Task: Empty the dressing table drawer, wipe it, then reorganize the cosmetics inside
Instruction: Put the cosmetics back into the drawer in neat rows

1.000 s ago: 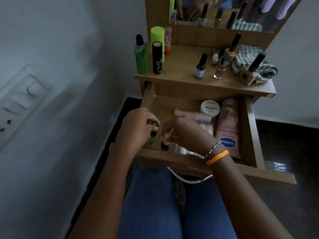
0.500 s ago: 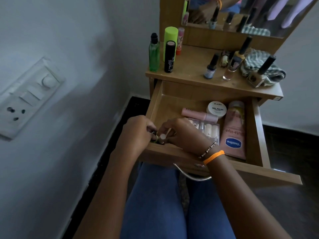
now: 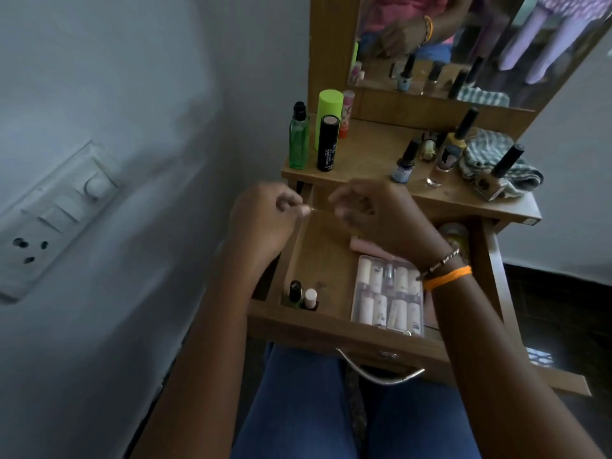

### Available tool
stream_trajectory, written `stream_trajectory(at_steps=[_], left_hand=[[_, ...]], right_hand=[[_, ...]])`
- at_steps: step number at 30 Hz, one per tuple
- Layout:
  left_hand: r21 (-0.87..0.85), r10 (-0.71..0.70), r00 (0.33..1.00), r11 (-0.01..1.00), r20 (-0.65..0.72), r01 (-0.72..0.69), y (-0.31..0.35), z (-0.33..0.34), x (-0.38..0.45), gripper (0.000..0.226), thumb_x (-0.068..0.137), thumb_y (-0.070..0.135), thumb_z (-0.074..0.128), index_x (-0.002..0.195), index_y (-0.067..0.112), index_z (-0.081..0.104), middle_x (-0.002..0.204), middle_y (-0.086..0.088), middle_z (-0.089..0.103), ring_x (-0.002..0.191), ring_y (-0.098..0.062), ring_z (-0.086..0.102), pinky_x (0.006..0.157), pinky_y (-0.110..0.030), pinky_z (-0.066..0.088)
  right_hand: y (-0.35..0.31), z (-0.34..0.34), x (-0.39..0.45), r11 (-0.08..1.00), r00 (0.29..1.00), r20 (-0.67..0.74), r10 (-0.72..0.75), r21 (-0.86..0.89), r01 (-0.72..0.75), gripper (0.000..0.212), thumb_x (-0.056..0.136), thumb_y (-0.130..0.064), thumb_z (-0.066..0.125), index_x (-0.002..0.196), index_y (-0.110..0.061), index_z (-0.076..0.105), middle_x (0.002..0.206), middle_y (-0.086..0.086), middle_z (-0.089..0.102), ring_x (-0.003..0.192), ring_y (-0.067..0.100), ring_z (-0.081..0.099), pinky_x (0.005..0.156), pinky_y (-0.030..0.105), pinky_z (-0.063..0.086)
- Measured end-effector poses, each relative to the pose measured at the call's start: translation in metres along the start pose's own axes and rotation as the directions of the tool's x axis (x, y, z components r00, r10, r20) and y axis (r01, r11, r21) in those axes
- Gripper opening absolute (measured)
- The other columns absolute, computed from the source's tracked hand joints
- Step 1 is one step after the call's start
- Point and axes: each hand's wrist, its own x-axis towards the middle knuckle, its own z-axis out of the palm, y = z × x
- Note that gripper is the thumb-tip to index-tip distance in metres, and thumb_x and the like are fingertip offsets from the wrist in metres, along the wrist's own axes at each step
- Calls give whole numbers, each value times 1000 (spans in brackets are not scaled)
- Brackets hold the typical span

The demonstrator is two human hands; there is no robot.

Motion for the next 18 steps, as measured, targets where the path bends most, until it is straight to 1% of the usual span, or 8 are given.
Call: stream_trajectory(at_steps=[2, 4, 6, 9, 12, 14, 16, 18], left_hand=[[-51, 39, 995, 998, -96, -44, 14, -3, 14, 11, 86, 25, 63, 88, 16, 67, 80, 2, 63, 76, -12, 58, 64, -26, 39], [-41, 89, 991, 995, -104, -94, 29, 0, 25, 11, 88, 25, 61, 85, 15, 65, 72, 8, 57, 68, -3, 51, 59, -22, 37], [-72, 146, 986, 986, -81, -152, 44, 9, 32, 9, 89, 23, 61, 85, 16, 65, 70, 11, 54, 66, -1, 50, 59, -23, 40], [-77, 222, 975, 972, -7, -222, 66, 33, 36, 7, 90, 21, 59, 87, 19, 65, 73, 13, 56, 67, 3, 50, 58, -15, 37], [-55, 270, 963, 962, 10, -269, 85, 59, 43, 9, 89, 18, 61, 96, 17, 67, 76, 10, 57, 65, 4, 48, 53, -12, 34], [-44, 275, 961, 960, 1, -275, 98, 75, 50, 15, 88, 15, 62, 102, 17, 66, 76, 8, 58, 65, -1, 50, 51, -13, 30], [-15, 298, 954, 954, -13, -299, 110, 88, 55, 20, 87, 13, 62, 107, 17, 65, 88, 1, 62, 76, -9, 56, 54, -14, 32], [60, 358, 933, 933, -45, -355, 121, 98, 59, 24, 87, 10, 62, 111, 15, 65, 103, -6, 62, 93, -18, 58, 65, -18, 39]], right_hand=[[-1, -11, 14, 1000, 993, -118, 8, 24, -5, 12, 84, -10, 64, 94, -14, 68, 81, -6, 64, 67, 9, 62, 62, 9, 46], [2, -22, 24, 1000, 977, -211, 18, -21, -23, 9, 84, -10, 63, 90, -12, 69, 79, -6, 62, 59, 3, 56, 56, 4, 41], [10, -33, 29, 993, 953, -303, 30, -103, -64, 9, 83, -10, 62, 88, -12, 69, 79, -5, 61, 58, 0, 51, 56, 7, 38], [26, -55, 26, 971, 888, -458, 47, -189, -149, 13, 82, -4, 57, 85, -10, 68, 83, 4, 63, 68, 13, 54, 64, 23, 39], [45, -83, 20, 952, 824, -563, 62, -216, -219, 21, 77, 1, 51, 83, -6, 70, 85, 12, 67, 77, 21, 57, 65, 23, 33], [59, -101, 19, 938, 797, -598, 87, -221, -268, 28, 76, 3, 49, 89, -7, 72, 95, 15, 68, 86, 27, 61, 70, 26, 39], [71, -118, 25, 915, 784, -614, 96, -255, -312, 38, 76, 8, 45, 99, -6, 71, 104, 18, 66, 95, 34, 61, 78, 28, 44], [78, -130, 34, 893, 819, -569, 74, -328, -309, 45, 73, 13, 42, 103, -5, 69, 107, 21, 66, 100, 37, 59, 81, 30, 44]])
